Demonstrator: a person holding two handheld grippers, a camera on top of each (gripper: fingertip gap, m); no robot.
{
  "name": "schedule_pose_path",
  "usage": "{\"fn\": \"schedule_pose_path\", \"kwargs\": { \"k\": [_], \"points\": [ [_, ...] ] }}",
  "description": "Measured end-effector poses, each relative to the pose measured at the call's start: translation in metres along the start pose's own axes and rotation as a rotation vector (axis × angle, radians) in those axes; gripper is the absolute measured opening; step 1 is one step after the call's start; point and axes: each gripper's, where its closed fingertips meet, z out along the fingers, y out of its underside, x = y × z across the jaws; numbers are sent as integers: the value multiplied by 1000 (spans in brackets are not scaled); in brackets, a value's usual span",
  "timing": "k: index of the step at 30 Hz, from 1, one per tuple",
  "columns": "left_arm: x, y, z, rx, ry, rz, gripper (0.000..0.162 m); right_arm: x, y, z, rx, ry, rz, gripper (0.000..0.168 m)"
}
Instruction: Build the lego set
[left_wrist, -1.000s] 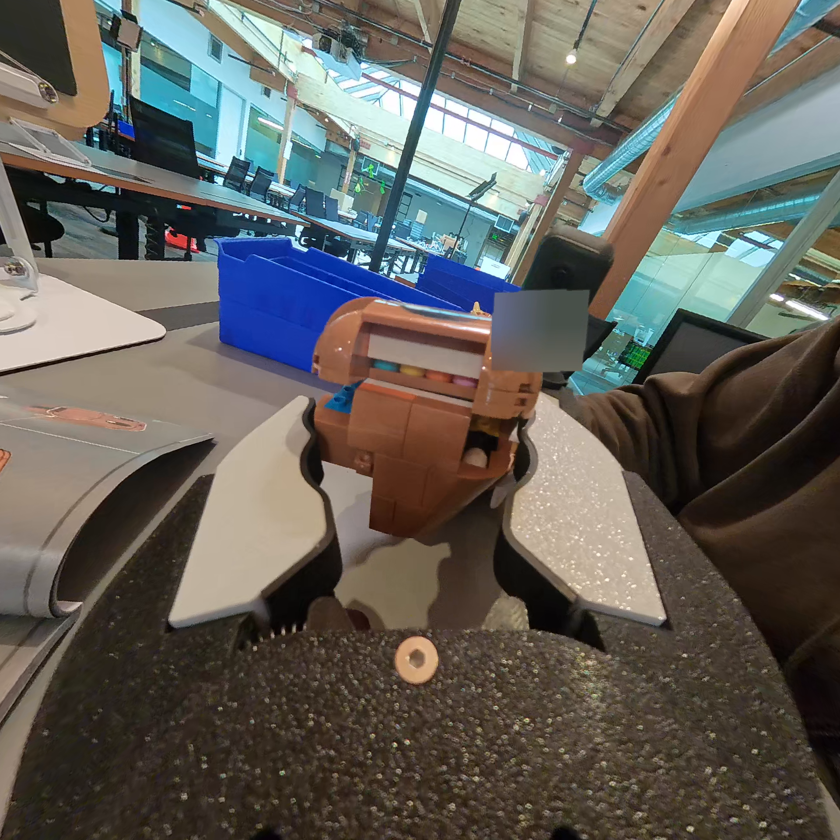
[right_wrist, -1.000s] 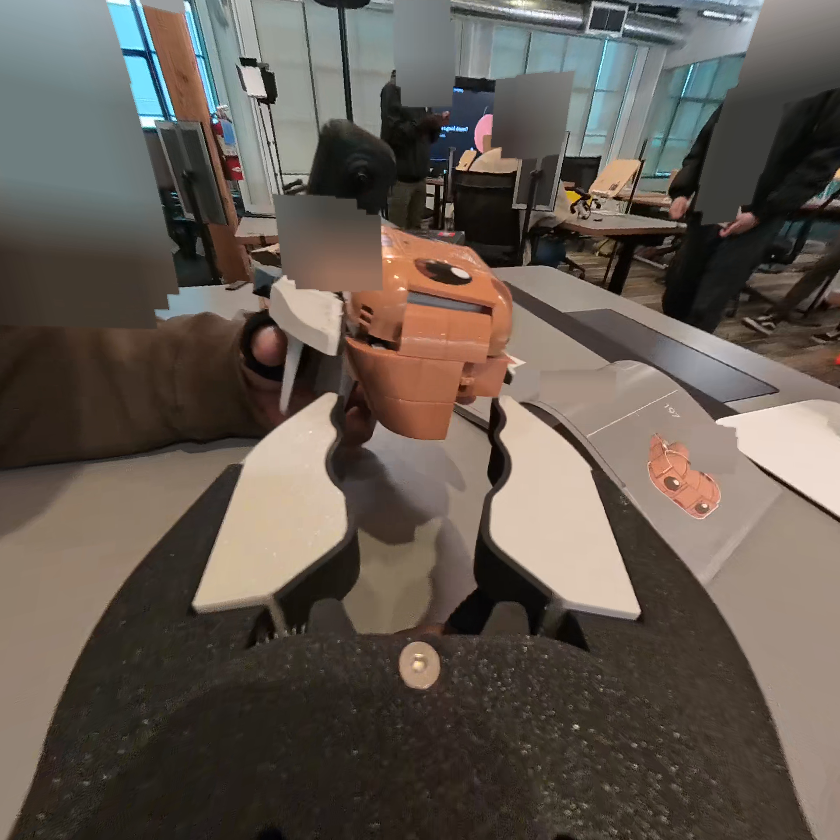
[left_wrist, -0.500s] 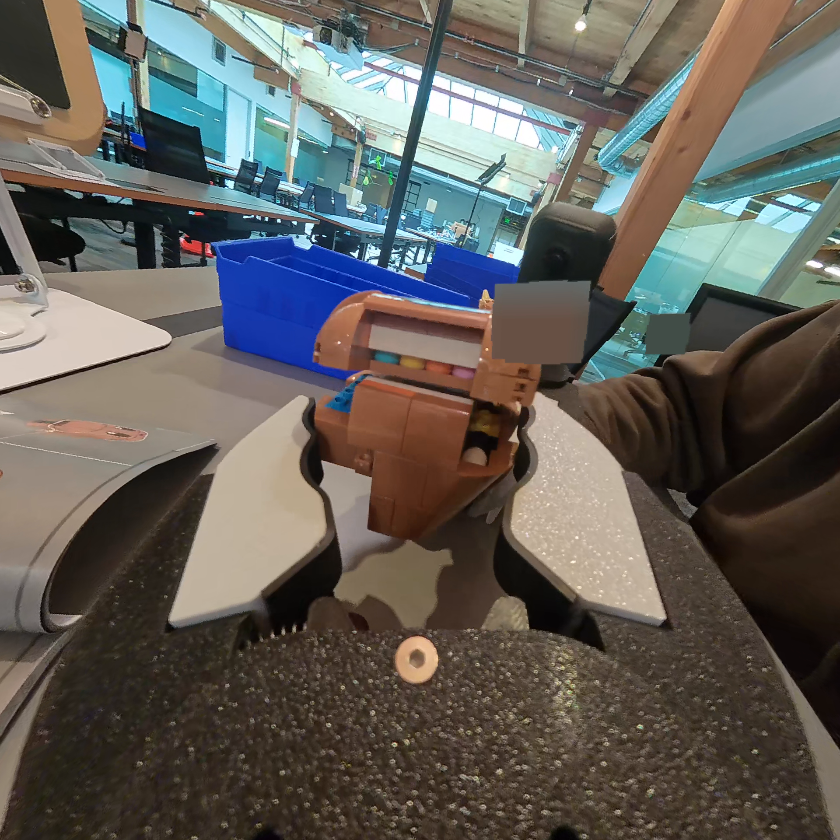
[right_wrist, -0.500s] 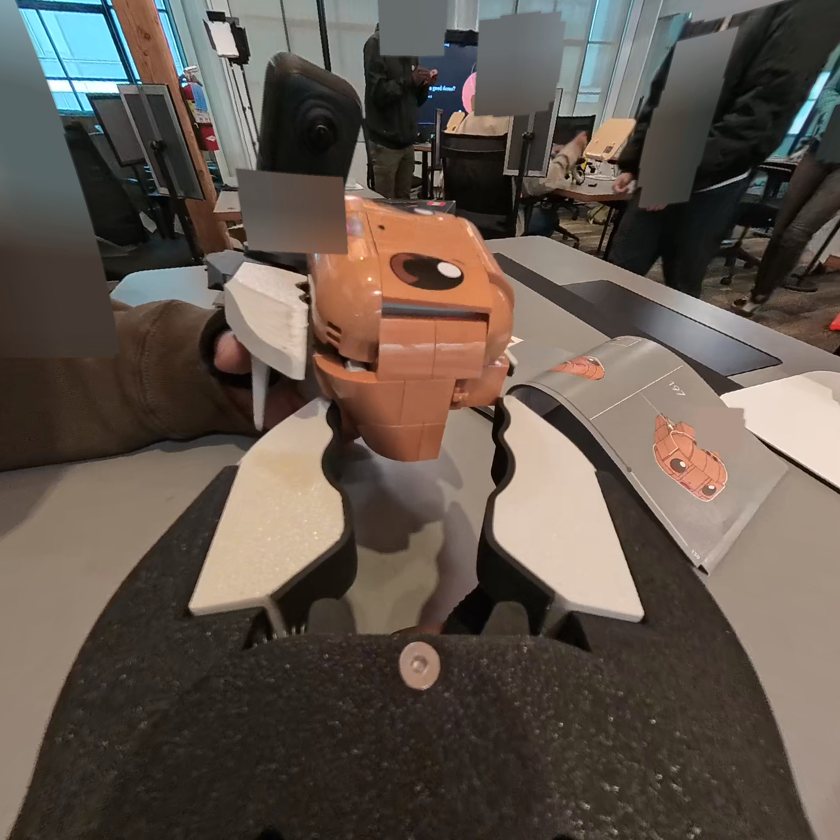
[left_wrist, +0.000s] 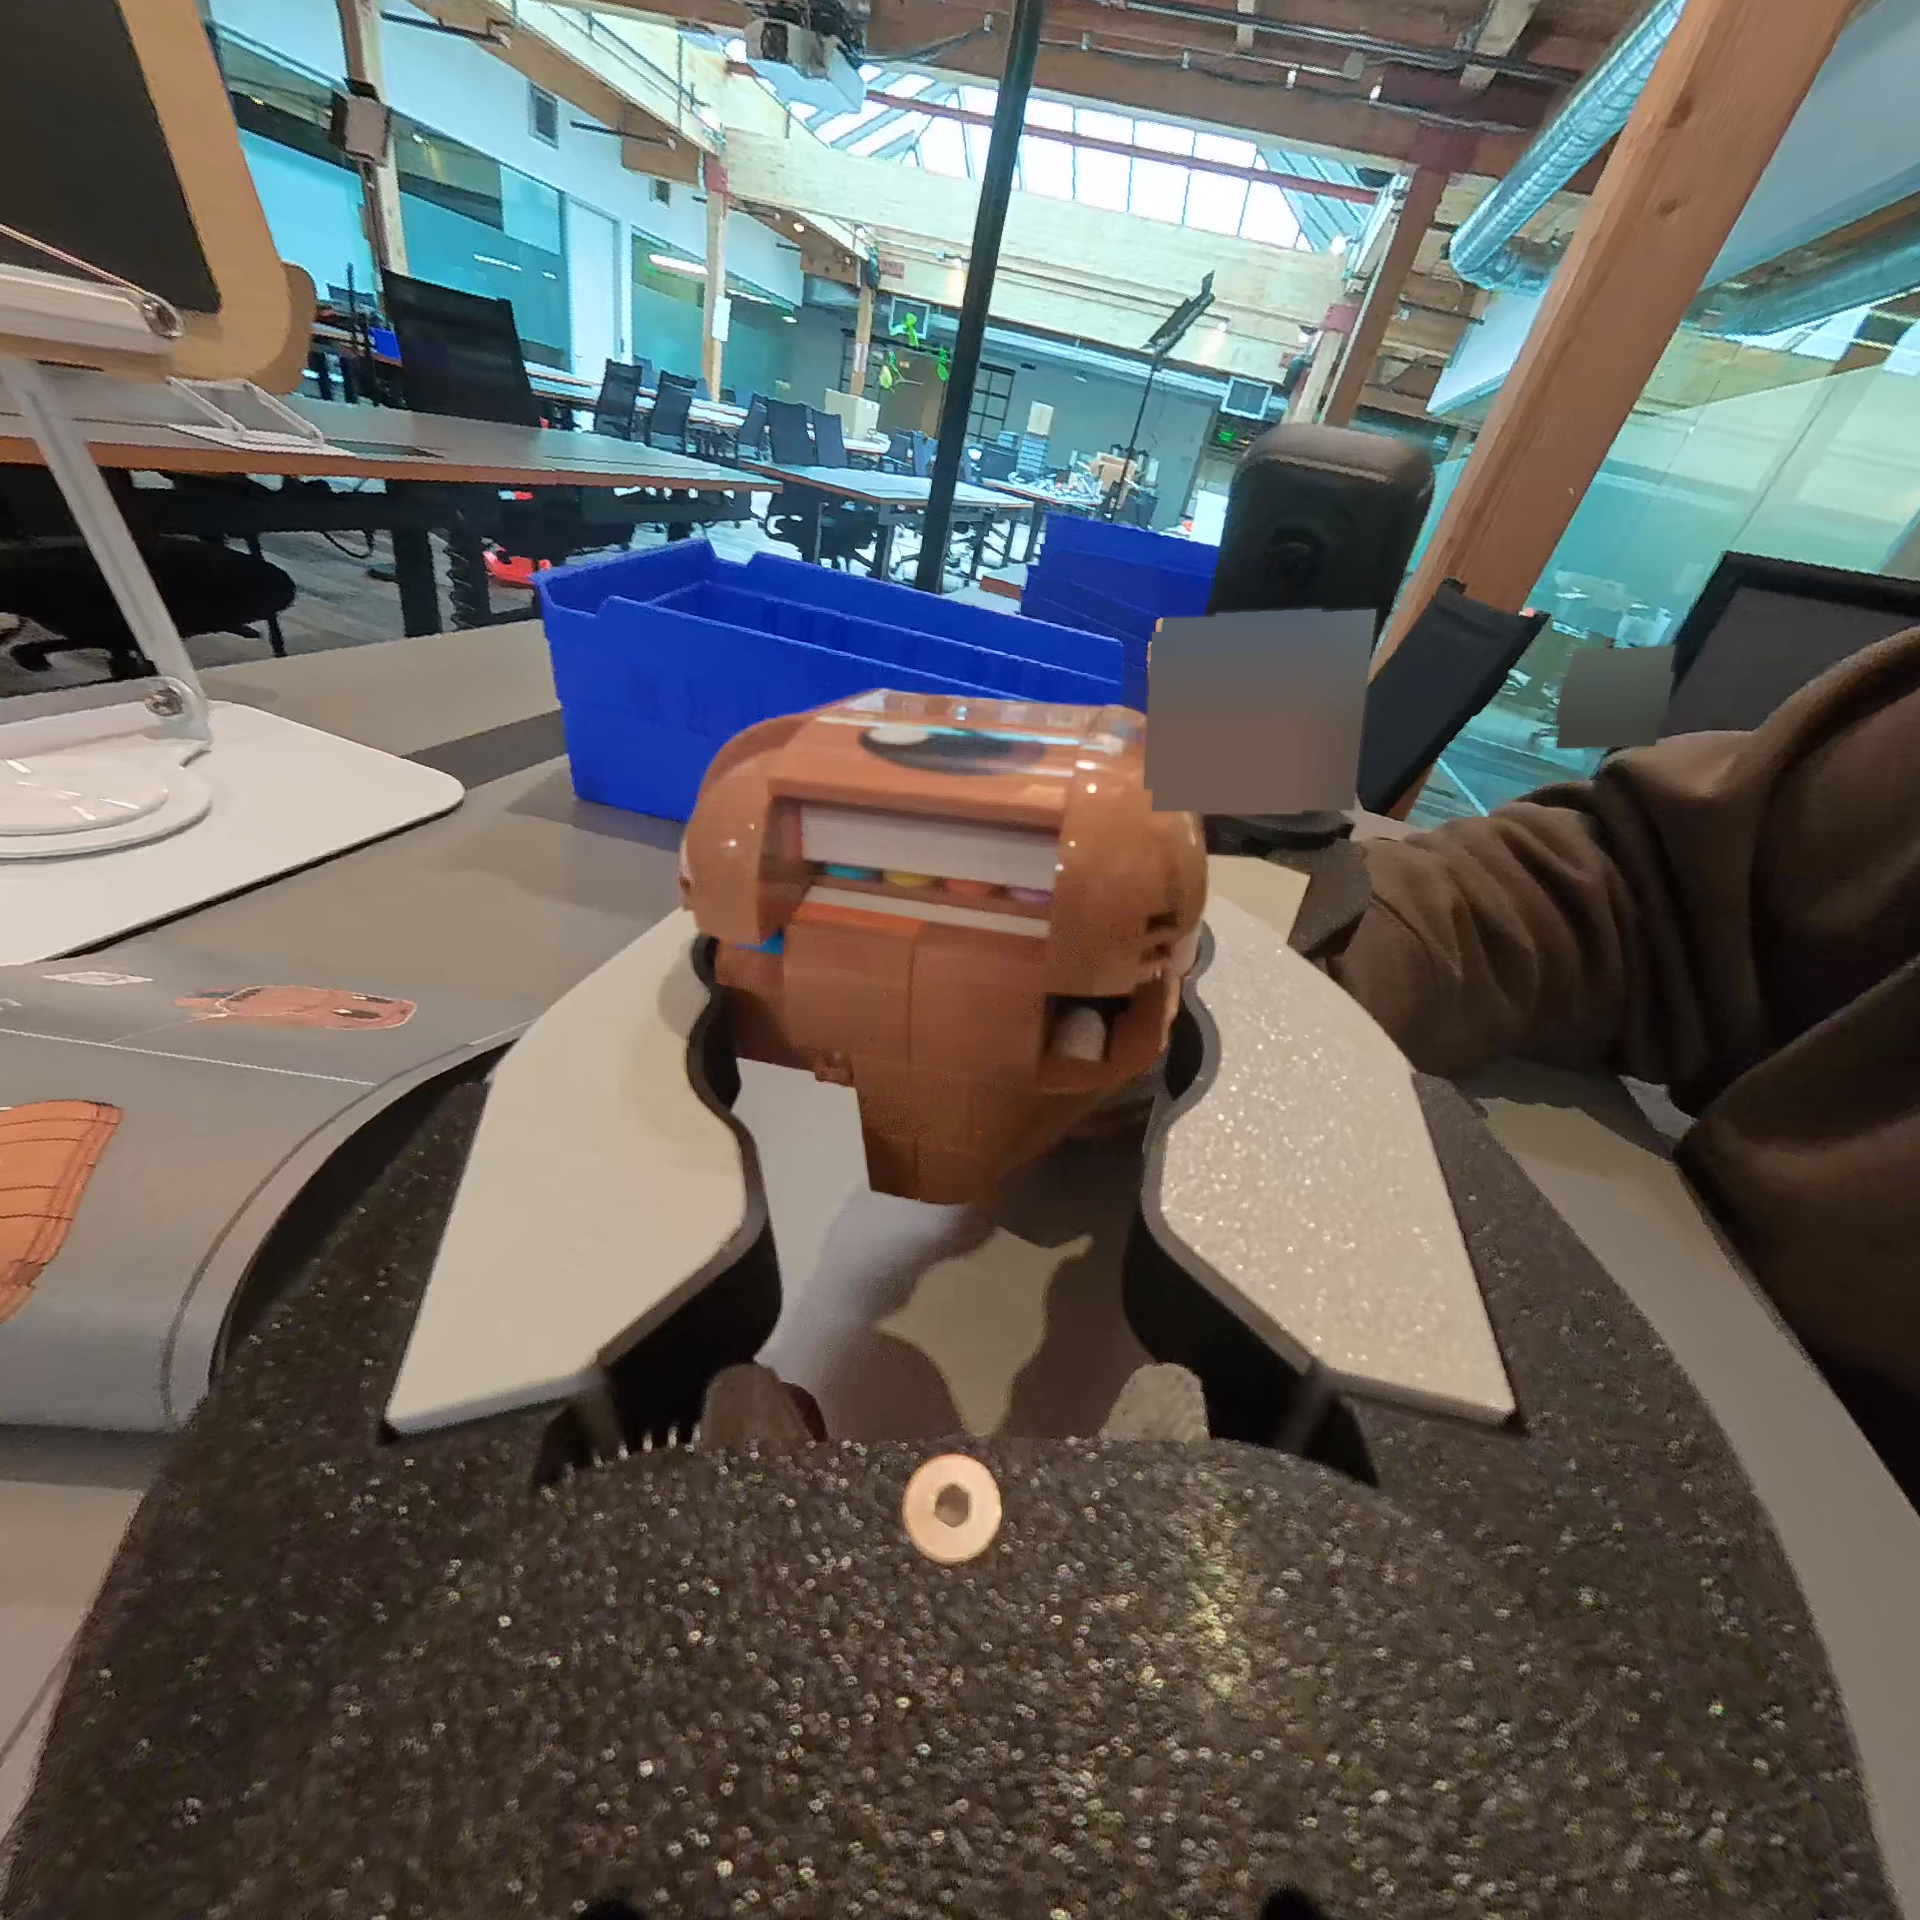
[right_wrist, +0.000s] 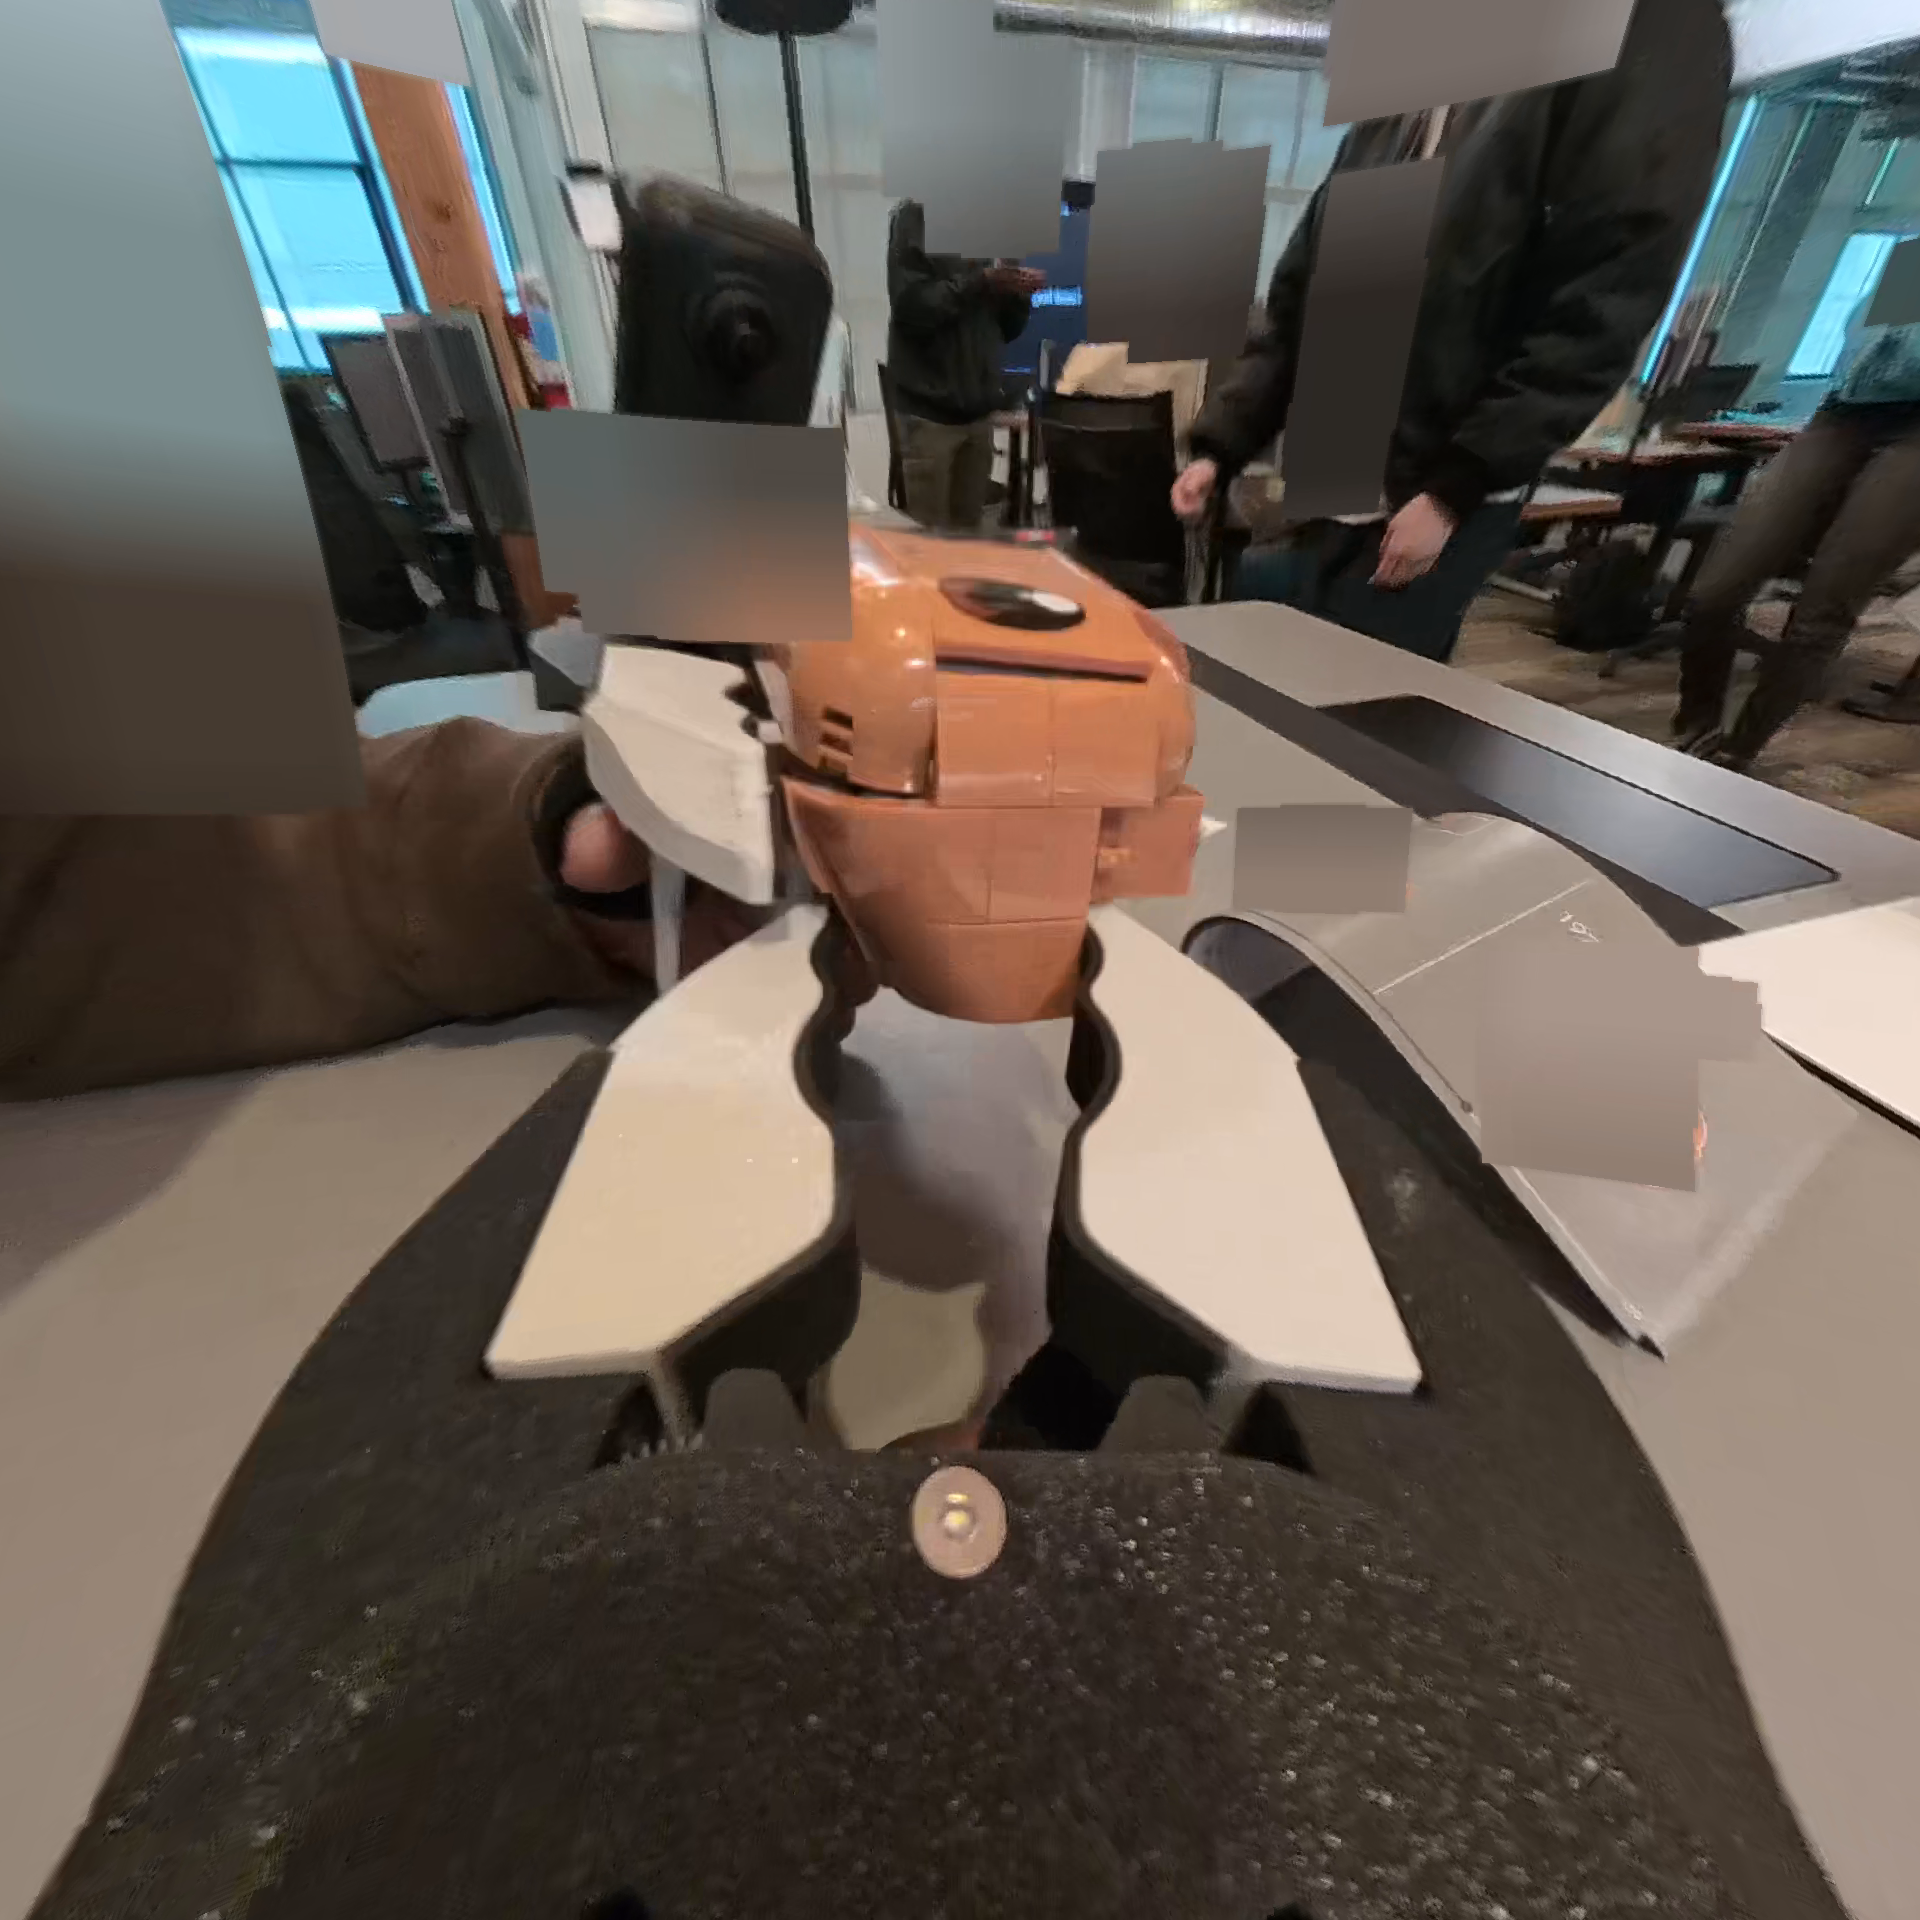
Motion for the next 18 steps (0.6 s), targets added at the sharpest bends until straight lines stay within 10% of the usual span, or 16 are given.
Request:
{"fn": "schedule_pose_path", "kwargs": {
  "k": [18],
  "points": [
    [11,-6,-2,8,66,7,82,-18,-9,2,61,-178,170,42]
  ]
}}
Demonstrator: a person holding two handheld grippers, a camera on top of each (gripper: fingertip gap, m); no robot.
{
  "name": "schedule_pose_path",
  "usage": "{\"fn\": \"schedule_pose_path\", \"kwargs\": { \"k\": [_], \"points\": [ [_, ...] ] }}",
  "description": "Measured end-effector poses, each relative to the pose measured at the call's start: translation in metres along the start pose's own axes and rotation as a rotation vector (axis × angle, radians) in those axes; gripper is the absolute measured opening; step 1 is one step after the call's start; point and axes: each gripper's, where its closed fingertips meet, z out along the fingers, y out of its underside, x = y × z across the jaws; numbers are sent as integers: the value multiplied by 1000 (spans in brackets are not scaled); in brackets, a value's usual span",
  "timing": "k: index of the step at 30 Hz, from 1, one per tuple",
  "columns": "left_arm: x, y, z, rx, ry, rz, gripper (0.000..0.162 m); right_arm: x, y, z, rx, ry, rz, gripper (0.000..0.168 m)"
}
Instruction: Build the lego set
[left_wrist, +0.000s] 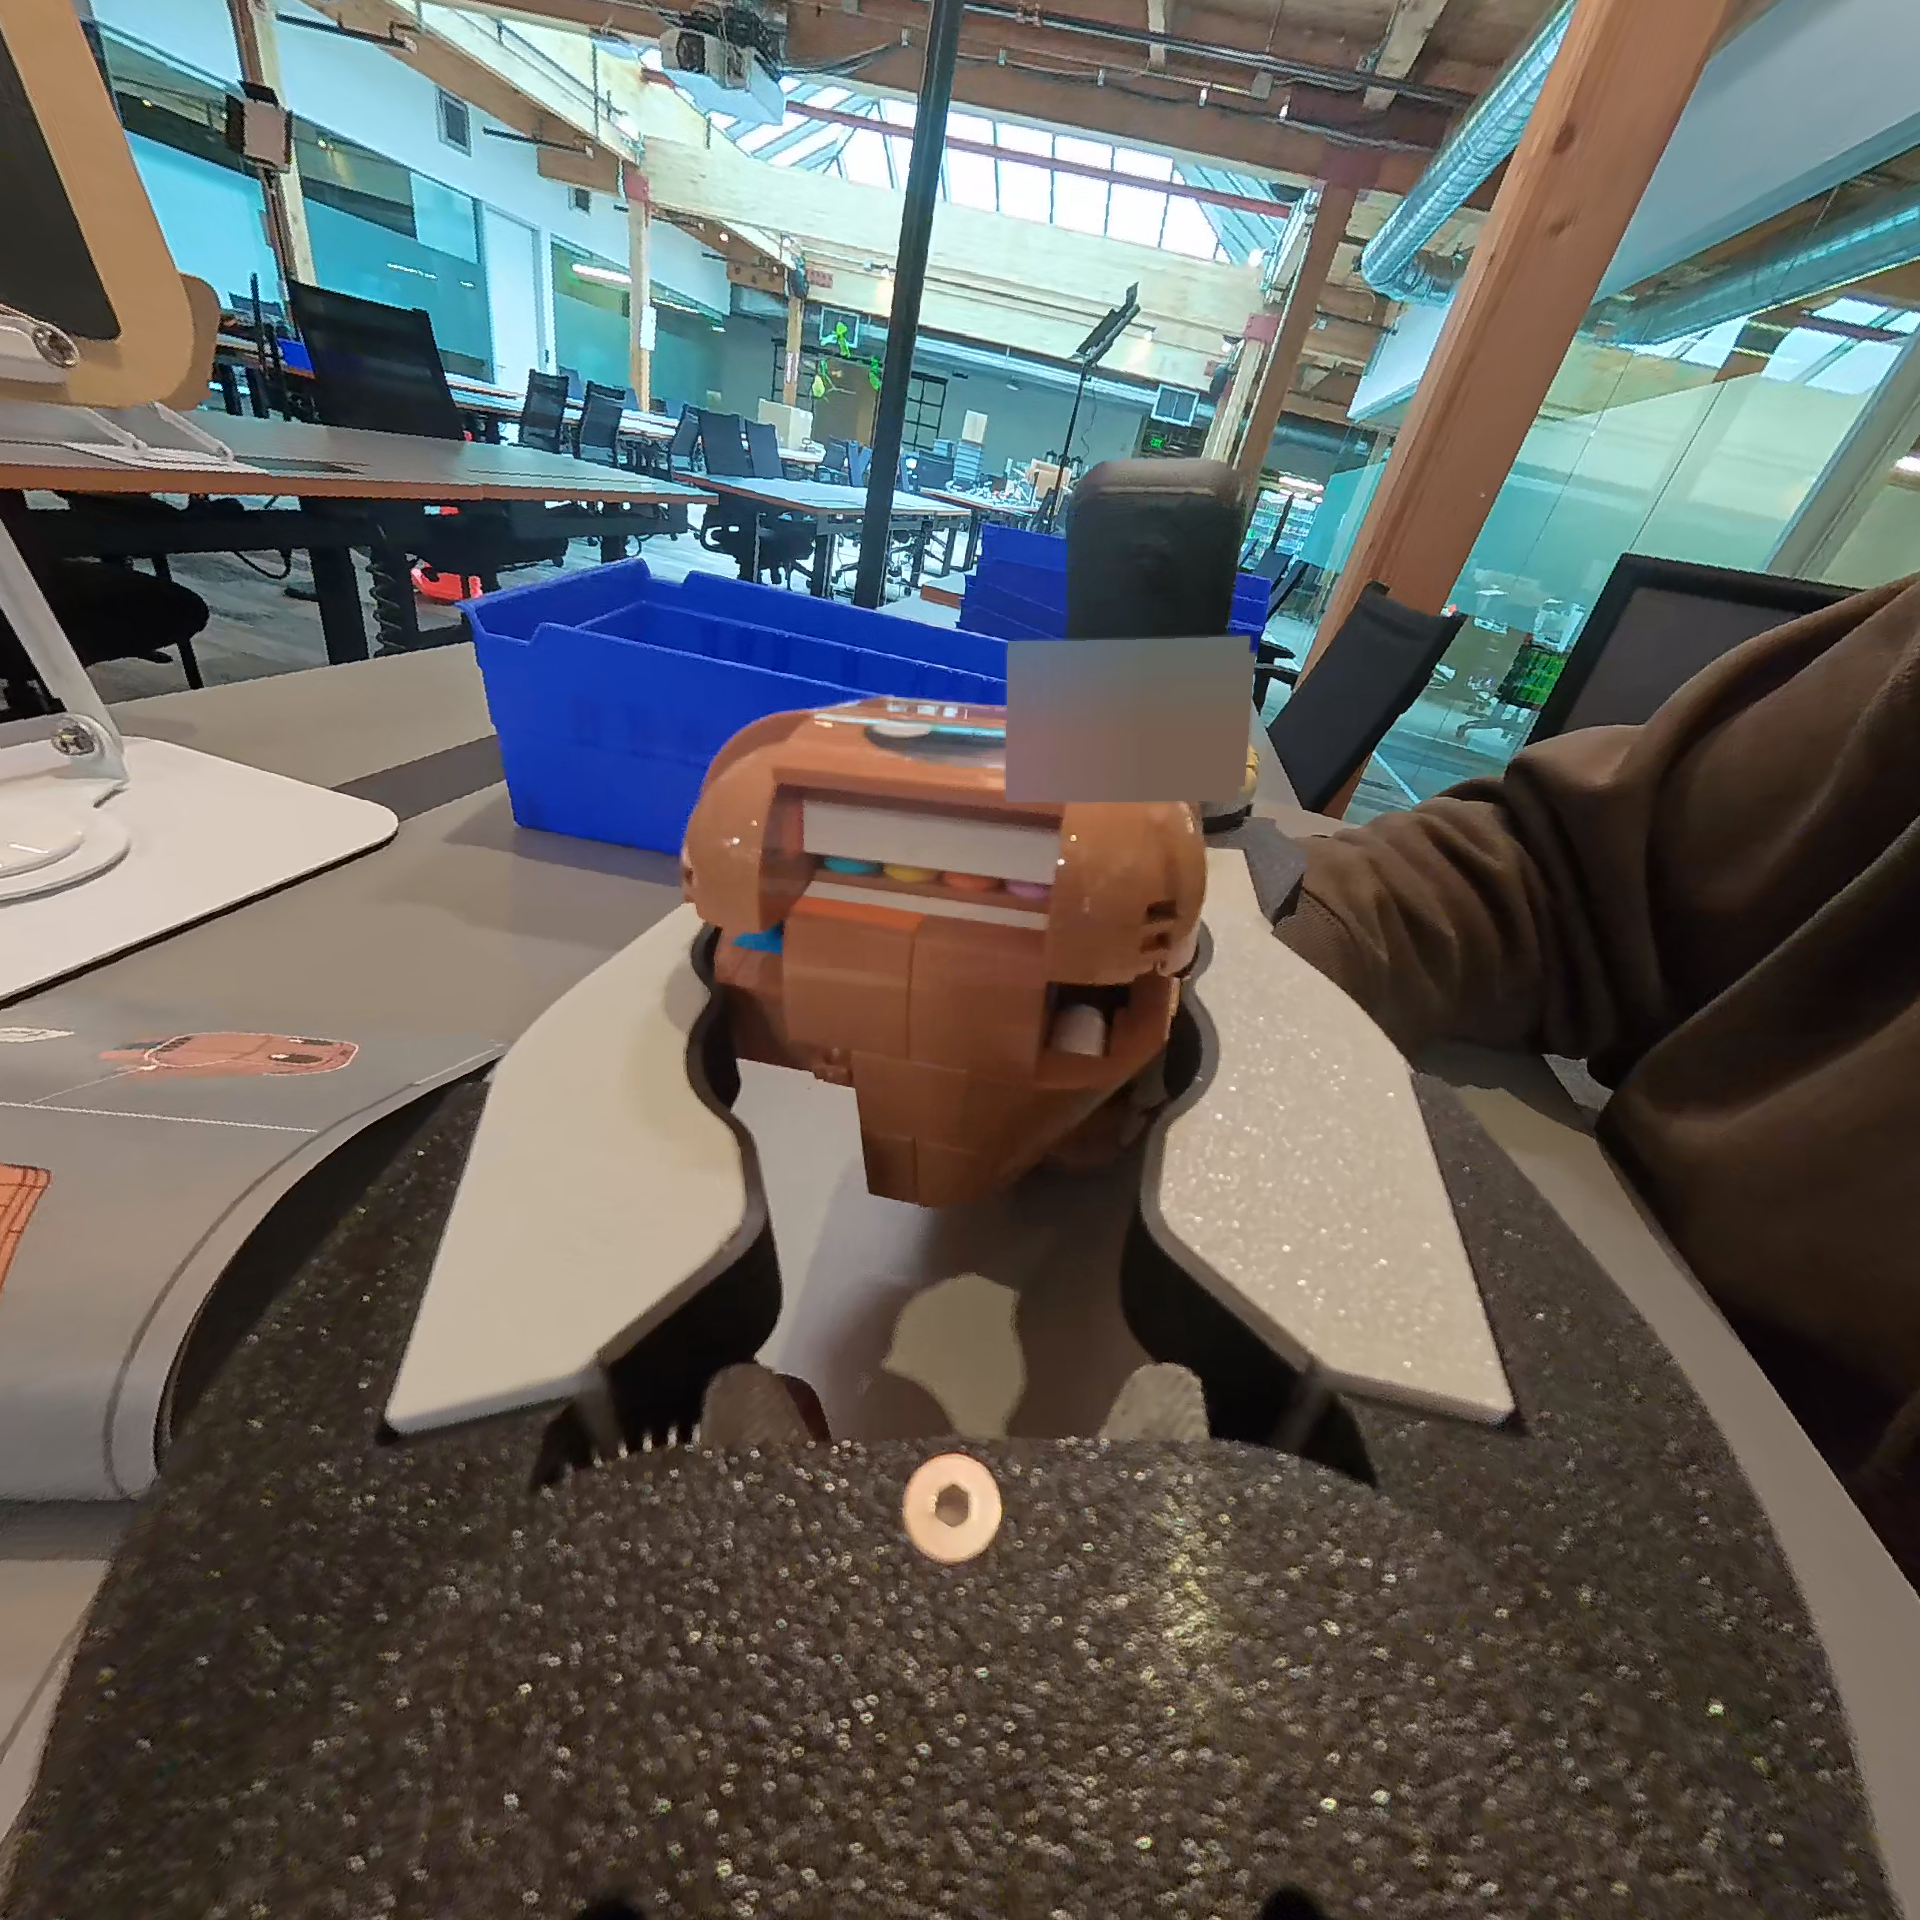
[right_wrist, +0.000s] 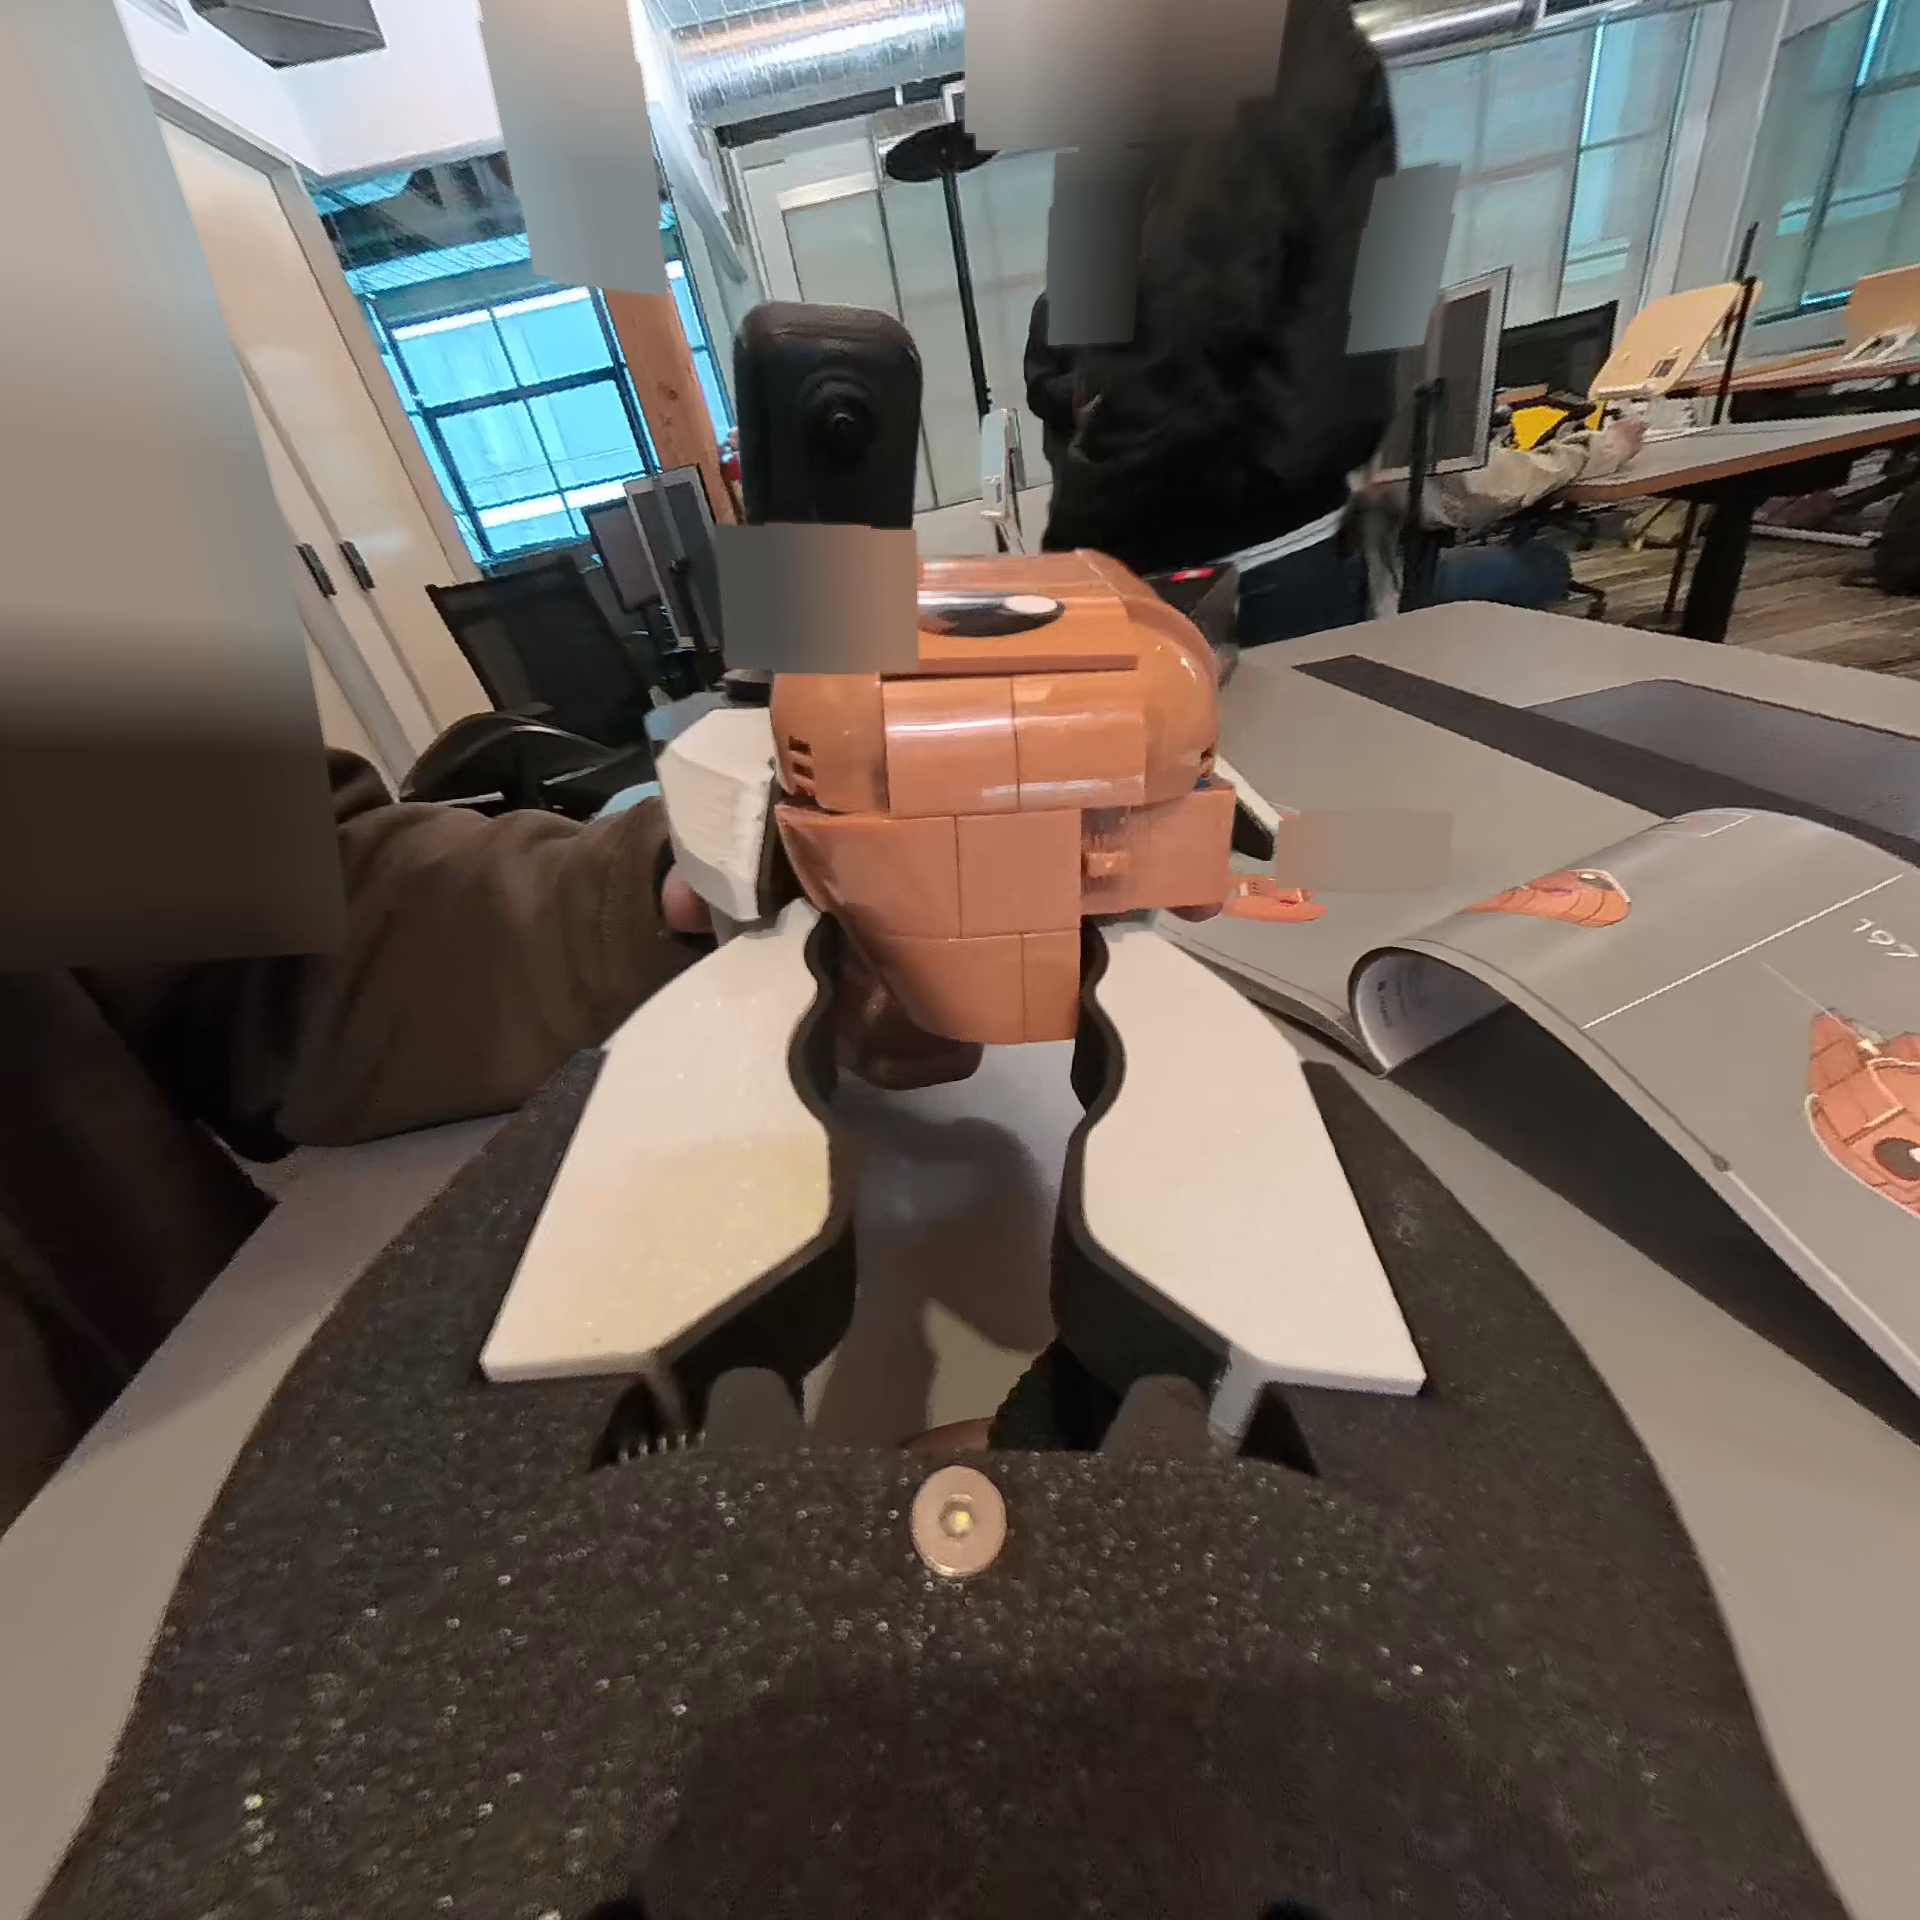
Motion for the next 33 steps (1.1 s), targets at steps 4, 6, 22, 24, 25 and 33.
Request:
{"fn": "schedule_pose_path", "kwargs": {
  "k": [4,6,22,24,25,33],
  "points": [
    [3,-2,0,-1,14,-13,82,-5,-1,1,24,-43,47,39],
    [4,-3,0,3,18,-6,81,-8,-4,1,52,-69,74,37],
    [0,-6,-3,65,-25,87,79,-7,-1,0,-25,-35,-42,45],
    [-6,-10,-6,81,-83,122,79,-5,2,-3,-79,-9,-41,56],
    [-9,-12,-7,87,-115,137,79,-3,4,-7,-109,12,-39,61],
    [-23,-14,-8,38,-262,228,79,10,-41,-35,-367,153,-261,64]
  ]
}}
